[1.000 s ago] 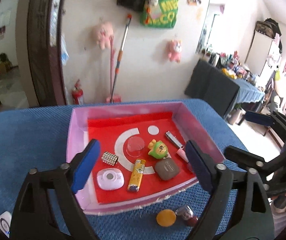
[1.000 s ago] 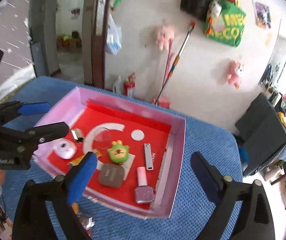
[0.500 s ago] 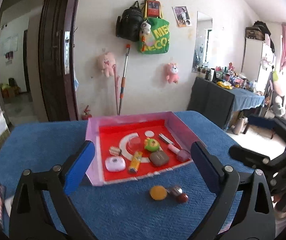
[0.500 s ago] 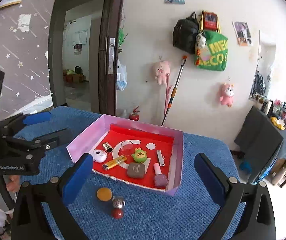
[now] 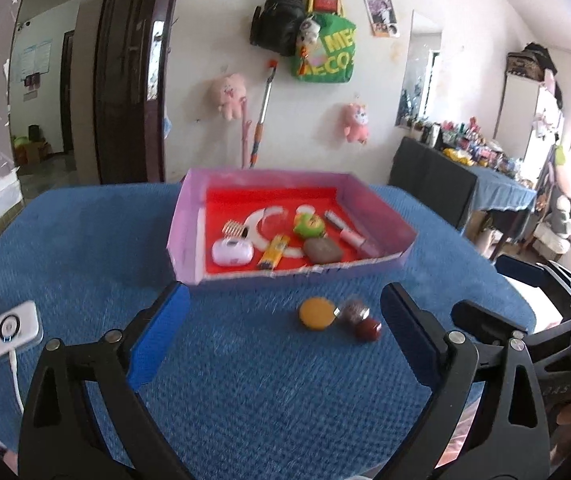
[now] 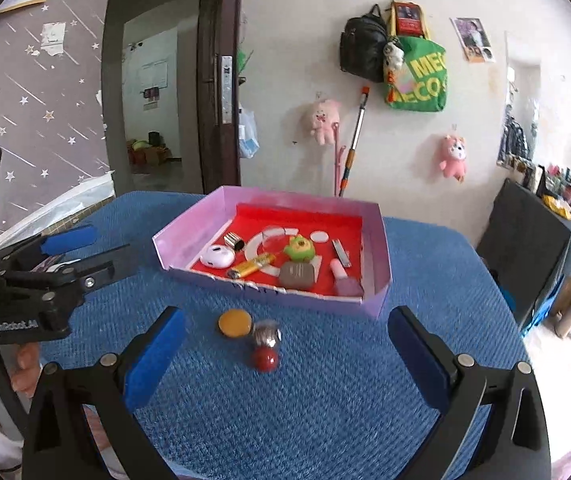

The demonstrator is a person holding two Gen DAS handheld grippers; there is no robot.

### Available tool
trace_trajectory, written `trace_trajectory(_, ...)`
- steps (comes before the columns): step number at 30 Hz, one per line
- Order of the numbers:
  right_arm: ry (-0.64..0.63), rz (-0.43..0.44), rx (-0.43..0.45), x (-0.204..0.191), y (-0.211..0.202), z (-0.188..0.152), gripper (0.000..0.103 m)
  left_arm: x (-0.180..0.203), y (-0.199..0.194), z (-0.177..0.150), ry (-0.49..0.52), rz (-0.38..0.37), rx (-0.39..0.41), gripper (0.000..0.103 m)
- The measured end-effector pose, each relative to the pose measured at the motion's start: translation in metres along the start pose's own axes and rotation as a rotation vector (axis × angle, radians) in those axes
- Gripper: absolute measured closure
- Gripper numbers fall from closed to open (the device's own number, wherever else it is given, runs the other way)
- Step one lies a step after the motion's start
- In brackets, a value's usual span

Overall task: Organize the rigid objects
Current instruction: 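Lift both open grippers up and away from the box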

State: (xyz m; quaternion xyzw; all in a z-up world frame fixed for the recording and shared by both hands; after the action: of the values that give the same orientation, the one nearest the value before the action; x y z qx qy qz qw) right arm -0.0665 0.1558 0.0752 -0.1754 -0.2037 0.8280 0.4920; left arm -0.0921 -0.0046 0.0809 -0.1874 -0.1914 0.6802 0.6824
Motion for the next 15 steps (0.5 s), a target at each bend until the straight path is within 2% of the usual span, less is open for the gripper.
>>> trace_trajectory(9, 0.081, -0.011, -0.041, 0.013, 0.026, -0.053, 0.0, 0.001, 0.028, -0.042, -0.01, 0.003, -0.111, 0.005)
trace_trajectory(15, 0.115, 0.015, -0.074, 0.02, 0.039, -0.069, 0.0, 0.005, 0.037, -0.047, -0.005, -0.007, -0.14, 0.005)
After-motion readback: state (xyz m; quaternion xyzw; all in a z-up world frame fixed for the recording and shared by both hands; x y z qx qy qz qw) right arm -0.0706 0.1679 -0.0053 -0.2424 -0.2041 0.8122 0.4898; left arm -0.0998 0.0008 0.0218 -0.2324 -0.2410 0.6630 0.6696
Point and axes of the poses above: each gripper's, at about its wrist camera, not at the fingertips, and y roughly the way its jaws point, x to its right, z to its top, the point moved 7 cm from there along y, roughly the way its jaws point, and after that the axes turned 12 degrees about z, right-handed, at the moved point
